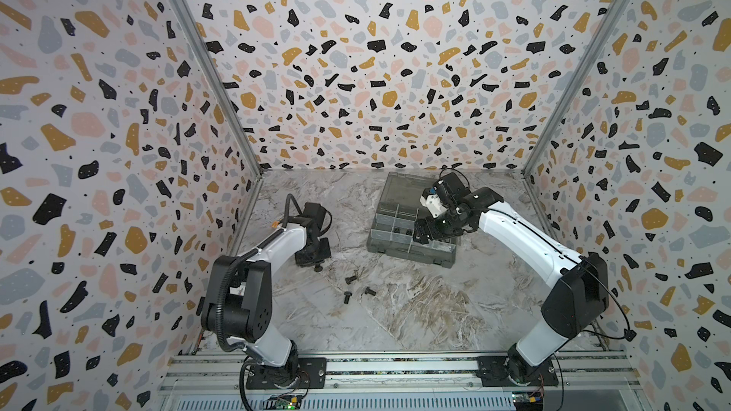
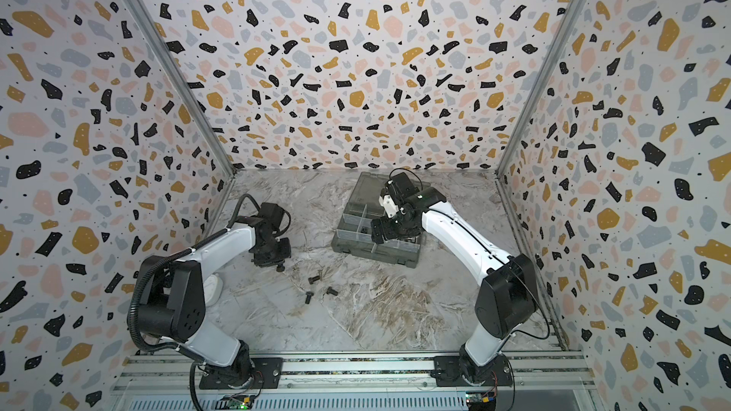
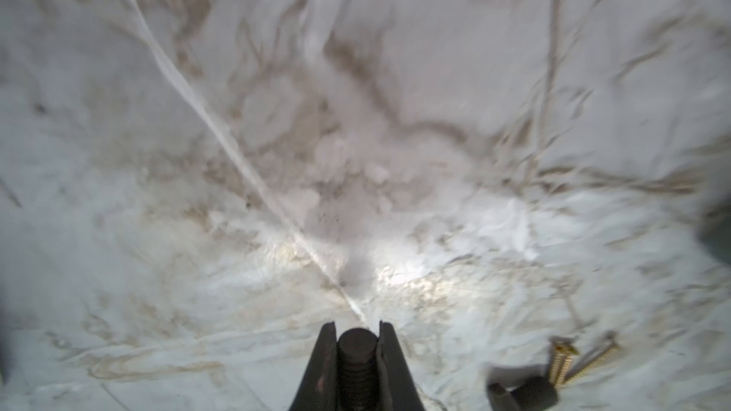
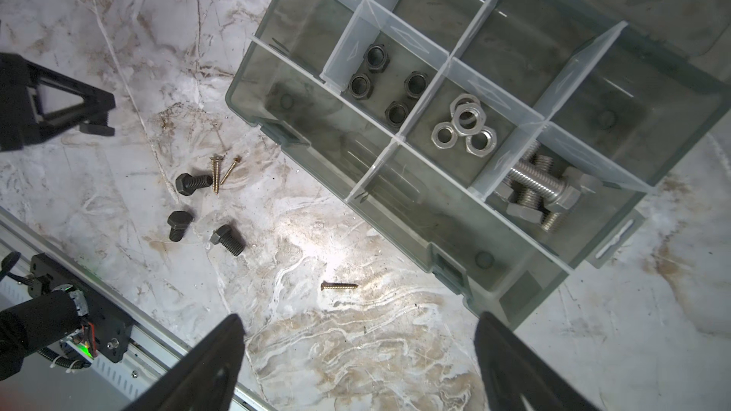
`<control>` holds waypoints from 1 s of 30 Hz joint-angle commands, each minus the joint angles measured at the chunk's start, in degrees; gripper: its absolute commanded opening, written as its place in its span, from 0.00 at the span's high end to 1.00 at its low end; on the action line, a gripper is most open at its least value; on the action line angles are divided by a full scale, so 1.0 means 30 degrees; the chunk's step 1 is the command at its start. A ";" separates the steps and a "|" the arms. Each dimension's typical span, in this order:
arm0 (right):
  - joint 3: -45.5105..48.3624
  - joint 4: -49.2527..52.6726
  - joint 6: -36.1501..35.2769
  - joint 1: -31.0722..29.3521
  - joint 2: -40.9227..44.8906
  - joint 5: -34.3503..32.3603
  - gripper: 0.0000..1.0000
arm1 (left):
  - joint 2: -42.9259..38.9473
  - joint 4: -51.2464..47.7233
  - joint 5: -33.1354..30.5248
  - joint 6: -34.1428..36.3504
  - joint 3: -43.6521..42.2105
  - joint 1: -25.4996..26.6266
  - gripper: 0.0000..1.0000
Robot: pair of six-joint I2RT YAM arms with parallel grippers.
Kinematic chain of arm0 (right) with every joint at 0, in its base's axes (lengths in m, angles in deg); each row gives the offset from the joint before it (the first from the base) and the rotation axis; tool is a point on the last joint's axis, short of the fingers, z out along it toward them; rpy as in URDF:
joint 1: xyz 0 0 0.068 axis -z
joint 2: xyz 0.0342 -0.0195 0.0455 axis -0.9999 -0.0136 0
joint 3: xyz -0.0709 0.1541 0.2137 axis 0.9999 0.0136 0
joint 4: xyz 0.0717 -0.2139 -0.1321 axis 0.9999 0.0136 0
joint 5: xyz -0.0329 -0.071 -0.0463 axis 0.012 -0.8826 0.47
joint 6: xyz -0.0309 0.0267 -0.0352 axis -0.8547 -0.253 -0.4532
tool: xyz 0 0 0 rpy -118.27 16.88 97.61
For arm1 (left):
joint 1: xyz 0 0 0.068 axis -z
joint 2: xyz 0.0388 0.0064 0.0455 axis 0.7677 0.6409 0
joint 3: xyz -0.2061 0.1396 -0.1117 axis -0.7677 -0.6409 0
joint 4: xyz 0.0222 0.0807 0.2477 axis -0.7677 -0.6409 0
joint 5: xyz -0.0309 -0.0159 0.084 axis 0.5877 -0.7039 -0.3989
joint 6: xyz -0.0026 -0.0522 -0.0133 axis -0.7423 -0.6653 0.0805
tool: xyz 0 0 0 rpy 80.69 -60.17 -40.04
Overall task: Sort the screws and nuts into containers
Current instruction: 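Carry the black bolt over the organizer with the left gripper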
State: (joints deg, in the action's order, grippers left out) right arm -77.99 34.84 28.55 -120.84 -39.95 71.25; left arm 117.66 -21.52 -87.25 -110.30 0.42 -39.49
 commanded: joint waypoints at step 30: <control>-0.0158 -0.2949 0.0398 0.1528 -0.0985 0.2558 0.08 | 1.1853 -0.2468 0.1567 -0.0925 1.7979 0.6028 0.90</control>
State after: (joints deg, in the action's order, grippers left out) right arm -75.68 26.25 29.65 -116.44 -43.40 77.67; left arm 153.07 -29.08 -83.47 -112.42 54.87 -21.57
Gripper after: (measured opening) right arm 0.925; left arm 0.129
